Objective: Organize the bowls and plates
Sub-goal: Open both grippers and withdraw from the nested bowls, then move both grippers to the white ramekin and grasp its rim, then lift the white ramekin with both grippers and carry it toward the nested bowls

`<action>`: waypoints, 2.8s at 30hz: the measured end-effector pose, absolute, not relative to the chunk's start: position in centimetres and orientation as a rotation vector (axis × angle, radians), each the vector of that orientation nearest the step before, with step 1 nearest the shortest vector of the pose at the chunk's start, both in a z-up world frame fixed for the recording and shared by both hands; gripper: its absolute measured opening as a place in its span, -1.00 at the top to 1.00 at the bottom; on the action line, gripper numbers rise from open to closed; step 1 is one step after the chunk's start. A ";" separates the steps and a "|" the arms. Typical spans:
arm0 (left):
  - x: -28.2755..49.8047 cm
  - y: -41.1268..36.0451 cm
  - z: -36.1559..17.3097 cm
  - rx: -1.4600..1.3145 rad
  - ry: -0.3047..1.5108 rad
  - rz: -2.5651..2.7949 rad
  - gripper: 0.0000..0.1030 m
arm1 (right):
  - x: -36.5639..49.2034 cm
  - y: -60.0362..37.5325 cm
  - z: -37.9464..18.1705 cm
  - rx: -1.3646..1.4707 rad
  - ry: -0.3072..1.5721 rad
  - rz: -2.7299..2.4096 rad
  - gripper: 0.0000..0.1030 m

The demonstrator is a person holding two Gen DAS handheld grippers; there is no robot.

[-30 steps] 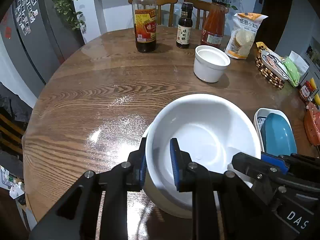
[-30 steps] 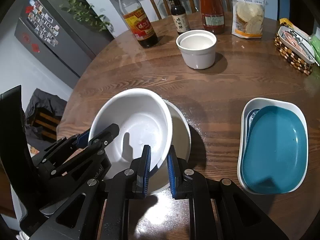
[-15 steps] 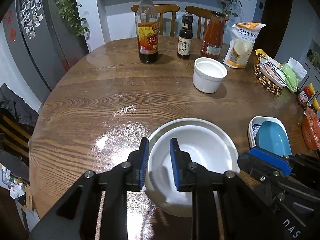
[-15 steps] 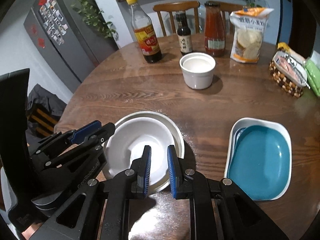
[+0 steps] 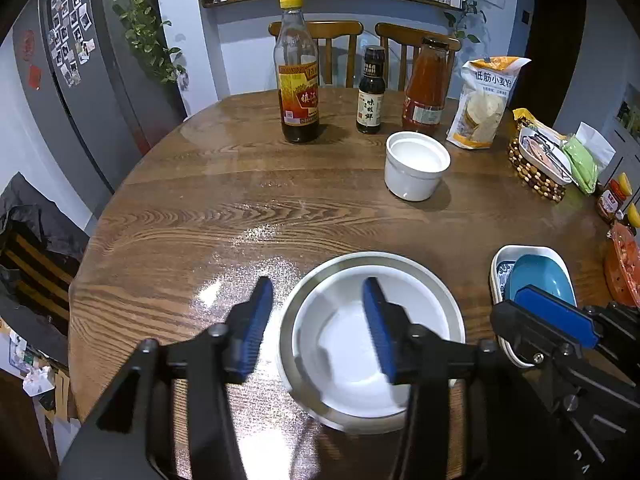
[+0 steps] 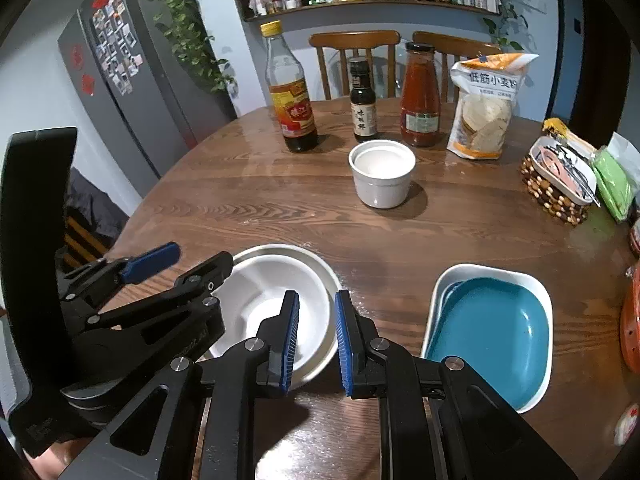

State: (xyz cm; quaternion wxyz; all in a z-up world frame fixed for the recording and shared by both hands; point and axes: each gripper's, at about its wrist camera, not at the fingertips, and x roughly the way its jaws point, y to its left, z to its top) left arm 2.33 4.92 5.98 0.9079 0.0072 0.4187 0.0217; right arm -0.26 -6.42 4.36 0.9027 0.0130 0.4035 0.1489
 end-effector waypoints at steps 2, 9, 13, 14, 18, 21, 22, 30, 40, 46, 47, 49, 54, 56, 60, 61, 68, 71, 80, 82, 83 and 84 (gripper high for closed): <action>2.3 4.8 6.1 0.020 0.859 0.052 -0.17 | -0.1 -6.8 4.3 0.042 0.840 0.310 0.61; 2.5 4.6 6.4 0.029 0.855 0.059 -0.37 | -0.1 -8.5 4.7 0.068 0.818 0.272 -0.11; 2.7 4.7 6.9 0.016 0.847 0.061 -0.38 | 0.0 -9.2 5.2 0.077 0.806 0.257 -0.12; 2.8 4.7 7.0 0.016 0.846 0.059 -0.38 | 0.1 -9.4 5.3 0.080 0.804 0.253 -0.12; 3.3 4.6 8.1 0.019 0.830 0.048 -0.38 | 0.4 -10.0 5.8 0.082 0.792 0.239 -0.13; 3.7 4.5 9.2 0.026 0.806 0.038 -0.39 | 0.6 -10.4 6.3 0.079 0.783 0.231 -0.13; 3.9 4.5 9.6 0.029 0.801 0.032 -0.40 | 0.8 -10.4 6.5 0.077 0.781 0.229 -0.13; 7.0 4.2 12.6 0.008 0.798 -0.029 -0.51 | 4.5 -13.3 7.3 0.268 0.870 0.327 -0.14; 13.4 3.9 15.1 -0.015 0.819 -0.052 -0.55 | 11.6 -16.1 10.6 0.408 0.890 0.318 -0.15; 19.0 2.6 12.7 0.002 0.876 -0.062 -0.57 | 18.3 -16.1 9.6 0.406 0.924 0.278 -0.31; 19.8 2.5 11.7 0.000 0.900 -0.063 -0.57 | 19.5 -16.2 8.5 0.410 0.943 0.269 -0.31; 20.8 2.3 9.4 -0.016 0.950 -0.070 -0.55 | 21.1 -16.2 6.4 0.422 0.985 0.244 -0.31; 22.5 1.3 5.4 -0.022 1.027 -0.094 -0.50 | 23.5 -15.5 2.4 0.447 1.054 0.266 -0.31; 23.0 0.8 4.4 -0.008 1.033 -0.100 -0.48 | 24.0 -15.2 1.5 0.453 1.065 0.276 -0.31; 24.1 0.3 2.8 -0.008 1.066 -0.111 -0.27 | 25.2 -14.6 0.1 0.436 1.097 0.281 -0.25; 24.4 0.2 2.4 -0.009 1.075 -0.115 -0.13 | 25.4 -14.5 -0.2 0.433 1.104 0.286 -0.23; 25.6 -0.5 -0.1 -0.014 1.123 -0.125 0.28 | 26.4 -14.0 -2.2 0.416 1.156 0.306 0.19; 25.9 -0.7 -0.4 -0.023 1.121 -0.126 0.38 | 26.7 -14.0 -2.9 0.428 1.168 0.317 0.40; 25.6 -2.2 -0.6 0.037 1.072 -0.129 0.75 | 26.4 -13.7 -2.8 0.373 1.133 0.294 0.57; 25.6 -2.3 -0.7 0.041 1.068 -0.131 0.75 | 26.4 -13.4 -2.8 0.357 1.123 0.290 0.58; 25.6 -2.3 -0.7 0.046 1.064 -0.131 0.75 | 26.4 -13.4 -2.8 0.349 1.117 0.285 0.58; 25.6 -2.3 -0.7 0.050 1.060 -0.131 0.75 | 26.4 -13.3 -2.8 0.345 1.114 0.283 0.59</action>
